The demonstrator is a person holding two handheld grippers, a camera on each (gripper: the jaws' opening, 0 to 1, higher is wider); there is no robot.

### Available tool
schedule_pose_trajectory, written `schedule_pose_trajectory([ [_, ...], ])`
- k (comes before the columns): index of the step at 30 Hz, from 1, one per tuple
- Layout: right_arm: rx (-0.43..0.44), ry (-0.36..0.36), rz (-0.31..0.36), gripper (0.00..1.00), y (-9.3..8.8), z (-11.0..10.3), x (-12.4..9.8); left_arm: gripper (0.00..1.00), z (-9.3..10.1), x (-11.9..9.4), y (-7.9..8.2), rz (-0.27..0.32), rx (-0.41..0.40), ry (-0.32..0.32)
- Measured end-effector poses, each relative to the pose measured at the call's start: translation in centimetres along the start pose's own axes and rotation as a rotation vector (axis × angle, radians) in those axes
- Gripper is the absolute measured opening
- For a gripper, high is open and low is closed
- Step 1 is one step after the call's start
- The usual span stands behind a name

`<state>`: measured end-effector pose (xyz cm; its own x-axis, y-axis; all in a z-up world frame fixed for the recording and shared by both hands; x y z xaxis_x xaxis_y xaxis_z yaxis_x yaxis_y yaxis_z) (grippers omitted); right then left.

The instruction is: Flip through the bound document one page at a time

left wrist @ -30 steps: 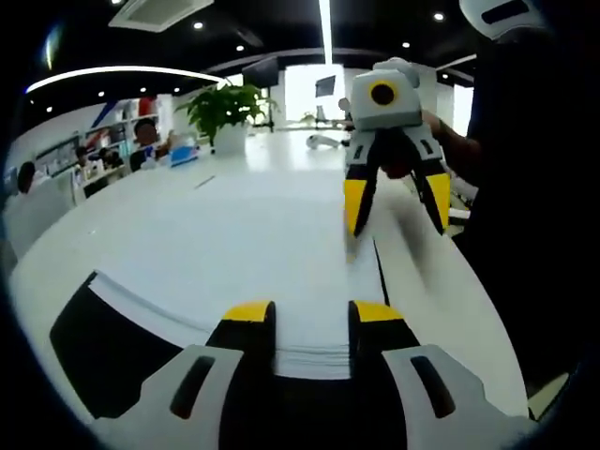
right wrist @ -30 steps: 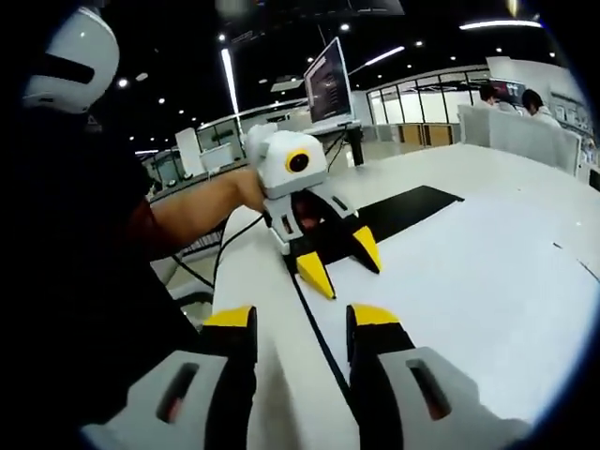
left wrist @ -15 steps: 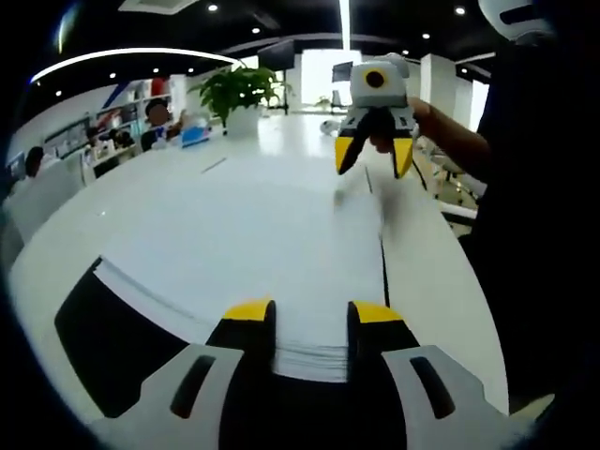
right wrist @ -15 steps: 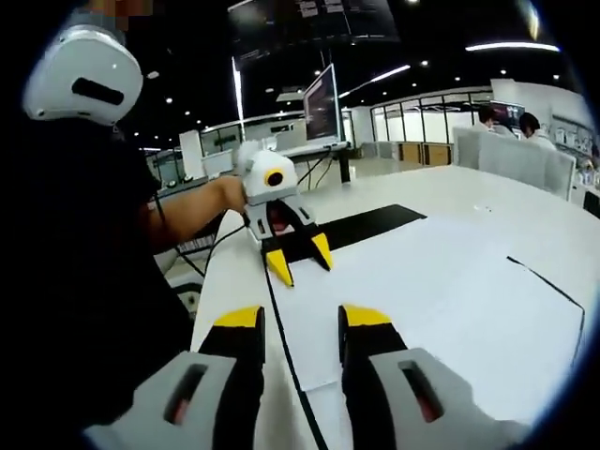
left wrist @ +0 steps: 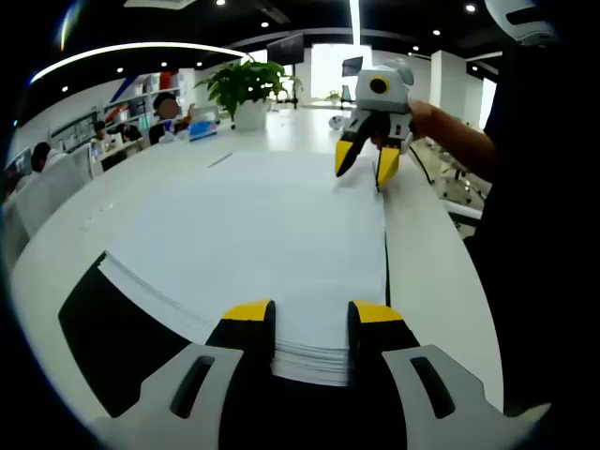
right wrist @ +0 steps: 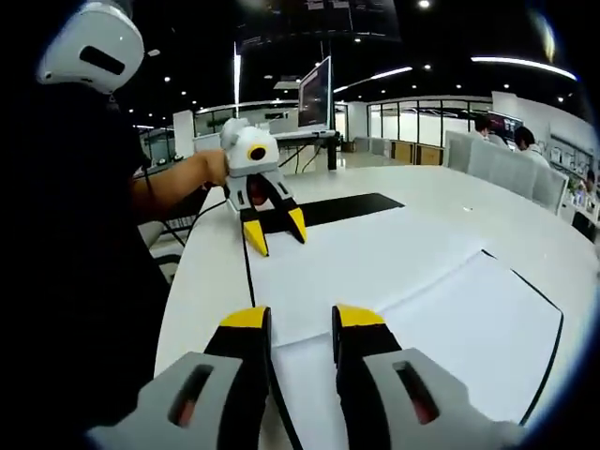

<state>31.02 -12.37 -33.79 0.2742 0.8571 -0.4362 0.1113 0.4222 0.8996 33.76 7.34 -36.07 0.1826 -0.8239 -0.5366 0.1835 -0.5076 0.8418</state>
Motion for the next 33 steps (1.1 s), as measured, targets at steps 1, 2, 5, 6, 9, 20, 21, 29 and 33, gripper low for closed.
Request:
schedule_pose_trajectory([
  [1,-0.012,-0.002,-0.003,0.26,-0.1,-0.1,0.1,0.33,0.1,0.0,0.0,0.000,-0.004,0.009],
  [2,-0.015,-0.002,-0.002,0.26,-0.1,-0.1,0.1,0.33,0.1,0.0,0.0,0.003,-0.009,0.018],
  [5,0.001,-0.012,0.029,0.26,0.1,-0.1,0.2,0.33,0.2,0.0,0.0,0.004,-0.032,0.044],
  [6,0.005,-0.016,0.032,0.26,0.1,-0.1,0.2,0.33,0.2,0.0,0.0,0.002,-0.038,0.051],
  [9,0.010,-0.036,0.035,0.26,0.0,0.0,0.2,0.33,0.3,0.0,0.1,-0.004,-0.052,0.072],
  [20,-0.033,-0.033,0.054,0.20,-0.2,-0.5,0.0,0.33,0.5,0.0,0.0,-0.012,-0.072,0.106],
  [21,-0.039,-0.028,0.029,0.20,-0.6,-0.5,0.1,0.33,0.5,0.0,0.0,-0.012,-0.071,0.106],
  [29,-0.034,-0.018,0.038,0.14,-0.9,-0.7,0.5,0.32,0.6,0.0,0.0,-0.017,-0.070,0.108],
  [33,-0.029,-0.021,0.044,0.14,-1.1,-0.7,0.6,0.31,0.6,0.0,0.0,-0.013,-0.071,0.110],
])
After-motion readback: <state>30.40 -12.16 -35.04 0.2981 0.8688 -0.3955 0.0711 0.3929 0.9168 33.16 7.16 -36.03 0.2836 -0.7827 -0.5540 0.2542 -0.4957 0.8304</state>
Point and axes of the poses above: the point that each gripper's makers call its tool centre point, and the gripper's own axes: x roughly forward along the fingers, z roughly to its right, y roughly out of its top, the point moved 5 cm from there along -x, roughly backward along the fingers, and after that the axes turned 4 degrees about -x, right-handed, at the moved point
